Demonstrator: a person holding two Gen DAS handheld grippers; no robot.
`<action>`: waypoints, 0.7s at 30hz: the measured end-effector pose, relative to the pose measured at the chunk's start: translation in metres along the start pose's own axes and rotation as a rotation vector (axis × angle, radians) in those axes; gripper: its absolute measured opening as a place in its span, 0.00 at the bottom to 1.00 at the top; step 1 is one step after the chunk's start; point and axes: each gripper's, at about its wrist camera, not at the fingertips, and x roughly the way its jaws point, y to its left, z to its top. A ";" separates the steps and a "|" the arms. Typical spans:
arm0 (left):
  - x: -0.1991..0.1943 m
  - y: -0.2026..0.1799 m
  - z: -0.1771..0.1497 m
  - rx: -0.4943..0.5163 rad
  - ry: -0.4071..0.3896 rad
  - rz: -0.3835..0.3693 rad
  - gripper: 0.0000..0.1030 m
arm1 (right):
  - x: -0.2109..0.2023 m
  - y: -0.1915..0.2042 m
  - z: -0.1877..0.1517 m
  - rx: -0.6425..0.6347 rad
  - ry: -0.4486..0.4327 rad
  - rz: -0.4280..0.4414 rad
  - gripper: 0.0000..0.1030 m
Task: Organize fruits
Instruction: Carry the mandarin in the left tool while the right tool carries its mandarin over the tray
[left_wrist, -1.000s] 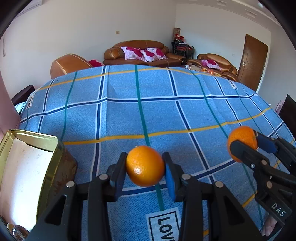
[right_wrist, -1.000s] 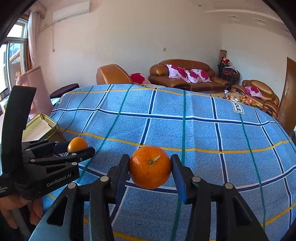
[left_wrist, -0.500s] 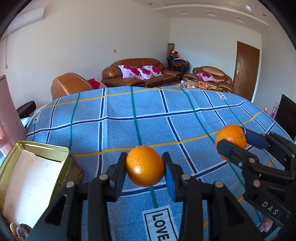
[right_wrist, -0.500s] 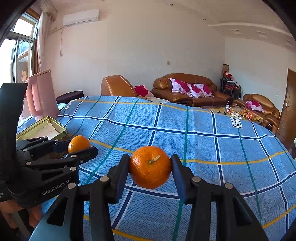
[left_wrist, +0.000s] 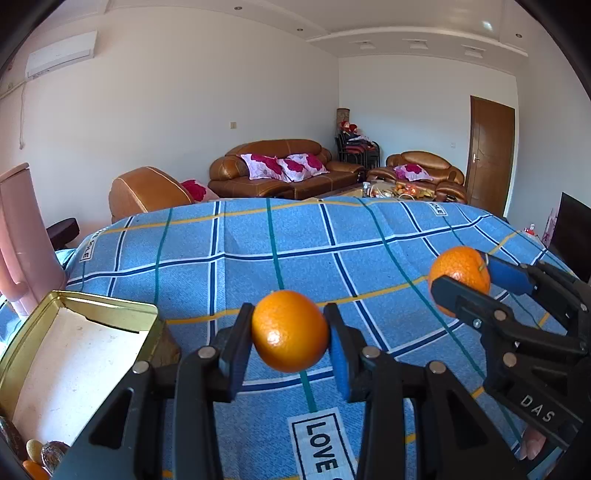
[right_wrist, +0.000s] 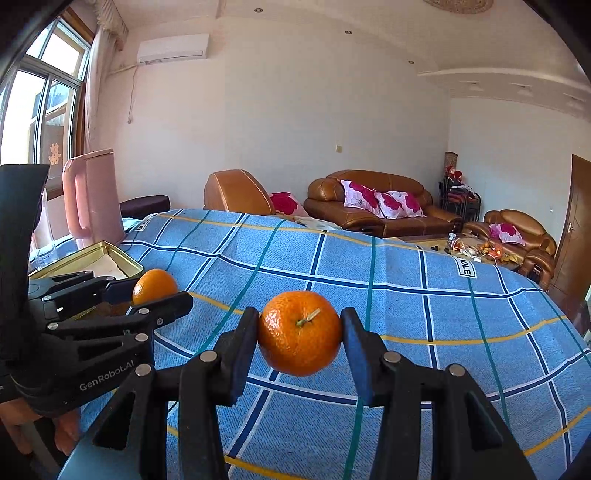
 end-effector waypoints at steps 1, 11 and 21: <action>-0.002 -0.001 -0.001 0.003 -0.008 0.003 0.38 | -0.001 0.000 0.000 -0.001 -0.005 0.000 0.46; -0.018 -0.003 -0.005 0.025 -0.060 0.022 0.38 | -0.014 0.010 -0.004 -0.026 -0.057 -0.006 0.46; -0.030 -0.006 -0.008 0.043 -0.084 0.030 0.38 | -0.023 0.017 -0.008 -0.038 -0.070 0.004 0.46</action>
